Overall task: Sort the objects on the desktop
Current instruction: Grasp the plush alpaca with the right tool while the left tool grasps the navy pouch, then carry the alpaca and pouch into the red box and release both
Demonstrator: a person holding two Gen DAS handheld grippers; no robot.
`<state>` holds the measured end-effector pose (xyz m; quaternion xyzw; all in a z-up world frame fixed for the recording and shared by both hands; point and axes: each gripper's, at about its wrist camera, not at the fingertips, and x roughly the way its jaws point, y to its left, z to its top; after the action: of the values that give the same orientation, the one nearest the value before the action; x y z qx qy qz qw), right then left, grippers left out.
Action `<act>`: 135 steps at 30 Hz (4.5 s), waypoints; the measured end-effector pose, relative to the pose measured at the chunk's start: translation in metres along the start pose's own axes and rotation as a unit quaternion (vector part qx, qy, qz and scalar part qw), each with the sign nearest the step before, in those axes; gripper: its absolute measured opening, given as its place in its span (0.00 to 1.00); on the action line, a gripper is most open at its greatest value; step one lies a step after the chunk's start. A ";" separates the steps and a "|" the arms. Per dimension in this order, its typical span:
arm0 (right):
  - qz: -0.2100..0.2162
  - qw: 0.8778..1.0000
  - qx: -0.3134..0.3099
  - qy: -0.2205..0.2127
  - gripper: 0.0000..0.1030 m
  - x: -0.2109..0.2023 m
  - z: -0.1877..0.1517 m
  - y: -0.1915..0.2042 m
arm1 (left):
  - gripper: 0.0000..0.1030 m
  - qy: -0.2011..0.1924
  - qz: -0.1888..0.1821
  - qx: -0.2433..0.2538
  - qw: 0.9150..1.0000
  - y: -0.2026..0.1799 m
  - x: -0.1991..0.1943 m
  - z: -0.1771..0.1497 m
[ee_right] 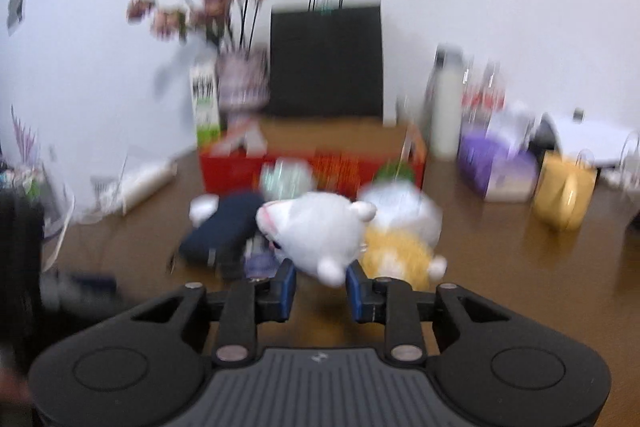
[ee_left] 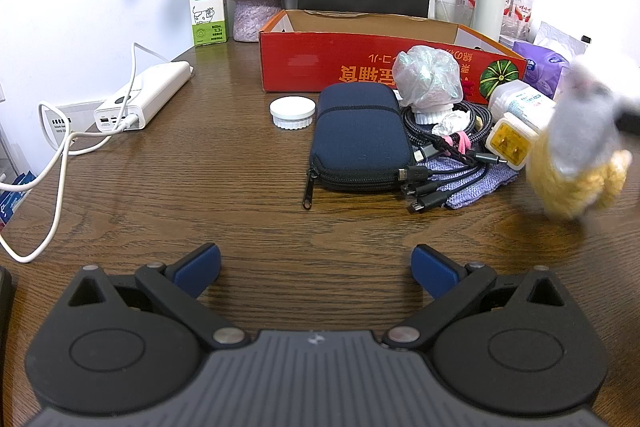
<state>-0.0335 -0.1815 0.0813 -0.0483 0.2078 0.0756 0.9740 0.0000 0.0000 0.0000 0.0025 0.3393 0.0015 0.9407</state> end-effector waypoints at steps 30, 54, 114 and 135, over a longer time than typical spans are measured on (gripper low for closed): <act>0.087 0.991 0.081 0.061 0.44 0.037 -0.010 -0.043 | 0.77 0.033 -0.088 0.012 0.996 -0.004 0.093 0.088; 0.043 0.995 -0.017 0.085 0.53 -0.016 -0.021 0.001 | 0.76 -0.007 -0.035 0.034 0.999 0.005 -0.042 -0.020; 0.025 0.996 0.088 0.006 0.46 0.313 0.201 -0.065 | 0.64 0.063 -0.037 -0.015 0.997 0.003 0.214 0.309; -0.027 0.986 0.063 0.153 0.82 0.397 0.192 -0.070 | 0.88 0.101 -0.012 -0.006 0.995 0.008 0.251 0.336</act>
<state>0.4129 -0.1752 0.0969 -0.0032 0.3576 0.0277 0.9335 0.4079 0.0078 0.0984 -0.0071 0.4327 -0.0074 0.9015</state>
